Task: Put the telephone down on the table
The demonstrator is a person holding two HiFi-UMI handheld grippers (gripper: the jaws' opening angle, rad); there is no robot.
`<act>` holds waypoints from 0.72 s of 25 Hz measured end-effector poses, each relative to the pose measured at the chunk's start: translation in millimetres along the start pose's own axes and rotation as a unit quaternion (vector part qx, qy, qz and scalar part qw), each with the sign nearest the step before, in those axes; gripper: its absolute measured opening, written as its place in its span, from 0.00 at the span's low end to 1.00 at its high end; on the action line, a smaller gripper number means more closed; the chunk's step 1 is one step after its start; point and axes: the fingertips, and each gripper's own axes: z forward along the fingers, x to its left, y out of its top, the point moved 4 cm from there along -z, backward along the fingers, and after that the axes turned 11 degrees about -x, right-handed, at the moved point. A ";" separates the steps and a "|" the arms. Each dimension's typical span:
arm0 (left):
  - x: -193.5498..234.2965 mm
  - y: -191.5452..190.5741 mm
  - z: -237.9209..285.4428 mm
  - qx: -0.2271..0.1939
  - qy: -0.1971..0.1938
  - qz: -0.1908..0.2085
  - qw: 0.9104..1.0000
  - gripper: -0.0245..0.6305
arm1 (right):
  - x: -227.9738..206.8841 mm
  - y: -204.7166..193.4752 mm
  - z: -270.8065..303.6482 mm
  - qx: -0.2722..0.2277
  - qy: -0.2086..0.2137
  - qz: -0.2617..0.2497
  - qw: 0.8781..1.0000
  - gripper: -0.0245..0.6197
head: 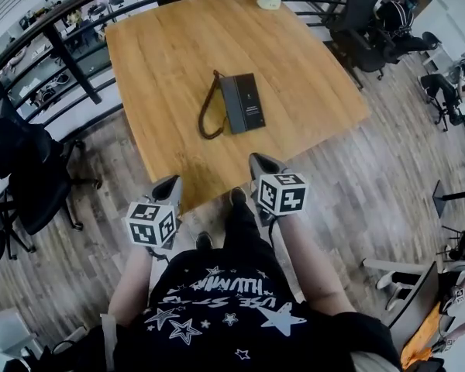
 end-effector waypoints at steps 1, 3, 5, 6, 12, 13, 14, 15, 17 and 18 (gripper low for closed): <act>-0.7 -3.0 -6.0 0.004 -0.005 0.003 1.000 0.04 | 4.8 -5.2 -5.0 0.001 -0.003 0.002 1.000 0.04; -3.1 -8.4 -15.9 0.010 -0.012 0.006 1.000 0.04 | 10.4 -13.4 -14.5 0.006 -0.011 0.001 1.000 0.04; -4.3 -13.7 -23.2 0.013 -0.014 0.005 1.000 0.04 | 12.1 -19.8 -20.8 0.013 -0.017 -0.007 1.000 0.04; -3.8 -16.6 -26.2 0.013 -0.013 0.004 1.000 0.04 | 12.3 -22.6 -22.8 0.016 -0.019 -0.010 1.000 0.04; -5.3 -22.1 -32.6 0.005 0.006 -0.009 1.000 0.04 | 14.5 -25.0 -26.0 0.012 -0.010 -0.009 1.000 0.04; -8.4 -21.6 -33.6 0.004 0.006 -0.008 1.000 0.04 | 16.6 -25.2 -26.4 0.012 -0.006 -0.008 1.000 0.04; -12.0 -21.7 -35.3 0.004 0.005 -0.008 1.000 0.04 | 19.1 -26.5 -27.8 0.012 -0.001 -0.008 1.000 0.04; -15.5 -22.1 -37.6 0.004 0.003 -0.007 1.000 0.04 | 21.7 -28.6 -30.5 0.013 0.002 -0.007 1.000 0.04; -21.5 -23.2 -42.0 0.006 0.004 -0.004 1.000 0.04 | 25.0 -33.8 -39.8 0.012 0.005 0.000 1.000 0.04; -25.1 -23.7 -43.4 0.007 0.005 -0.003 1.000 0.04 | 24.7 -36.3 -46.2 0.011 0.004 0.005 1.000 0.04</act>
